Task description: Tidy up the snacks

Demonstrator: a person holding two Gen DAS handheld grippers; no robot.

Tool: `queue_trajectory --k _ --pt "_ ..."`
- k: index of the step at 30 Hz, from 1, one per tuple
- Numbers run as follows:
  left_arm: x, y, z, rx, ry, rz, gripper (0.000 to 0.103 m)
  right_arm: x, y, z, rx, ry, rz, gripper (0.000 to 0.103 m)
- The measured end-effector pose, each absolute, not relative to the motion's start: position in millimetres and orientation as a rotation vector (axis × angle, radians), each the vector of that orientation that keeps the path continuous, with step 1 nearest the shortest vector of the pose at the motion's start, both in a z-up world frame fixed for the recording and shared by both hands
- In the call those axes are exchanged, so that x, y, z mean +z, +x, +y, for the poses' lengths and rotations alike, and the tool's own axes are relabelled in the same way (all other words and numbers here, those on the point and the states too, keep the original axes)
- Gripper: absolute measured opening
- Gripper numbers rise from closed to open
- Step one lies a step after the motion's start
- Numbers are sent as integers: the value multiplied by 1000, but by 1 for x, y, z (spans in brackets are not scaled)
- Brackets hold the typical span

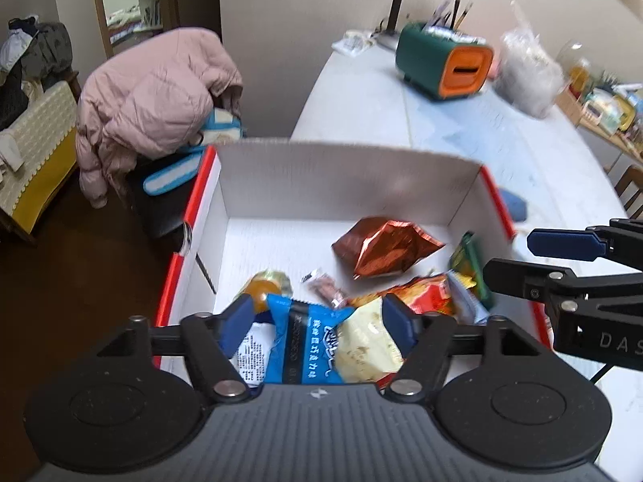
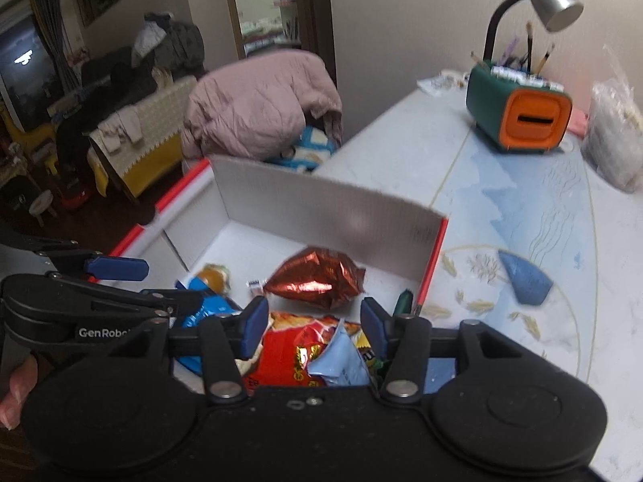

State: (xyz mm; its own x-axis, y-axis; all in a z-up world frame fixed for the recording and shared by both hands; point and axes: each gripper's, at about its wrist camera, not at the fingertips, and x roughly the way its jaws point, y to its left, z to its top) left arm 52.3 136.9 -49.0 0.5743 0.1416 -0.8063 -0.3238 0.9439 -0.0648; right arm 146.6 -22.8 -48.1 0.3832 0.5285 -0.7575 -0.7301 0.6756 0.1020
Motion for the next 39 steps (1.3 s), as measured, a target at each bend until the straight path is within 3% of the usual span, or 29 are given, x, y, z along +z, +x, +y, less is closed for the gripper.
queue_trajectory --k 5,9,11,12,16,18,21,25,39 --pt "-29 41 129 257 -208 870 71 -27 134 -34 834 -241 781 58" --pt "-14 32 120 250 -186 826 79 -15 129 -44 836 -207 746 62" --pt "-9 27 114 244 -174 805 79 -11 126 -49 836 -196 729 73" --pt "-6 25 113 238 -174 799 80 -9 124 -52 833 -192 719 86" --pt "3 15 106 230 -172 772 82 -3 116 -60 833 -182 683 89" --pt "8 11 103 226 -174 754 88 -1 112 -65 831 -174 672 91" --pt "14 3 99 216 -174 730 89 3 108 -74 814 -152 659 101" --pt "18 -3 93 197 -181 714 99 6 105 -87 793 -118 644 103" --pt "24 -19 70 152 -185 691 100 7 74 -111 694 -72 617 103"
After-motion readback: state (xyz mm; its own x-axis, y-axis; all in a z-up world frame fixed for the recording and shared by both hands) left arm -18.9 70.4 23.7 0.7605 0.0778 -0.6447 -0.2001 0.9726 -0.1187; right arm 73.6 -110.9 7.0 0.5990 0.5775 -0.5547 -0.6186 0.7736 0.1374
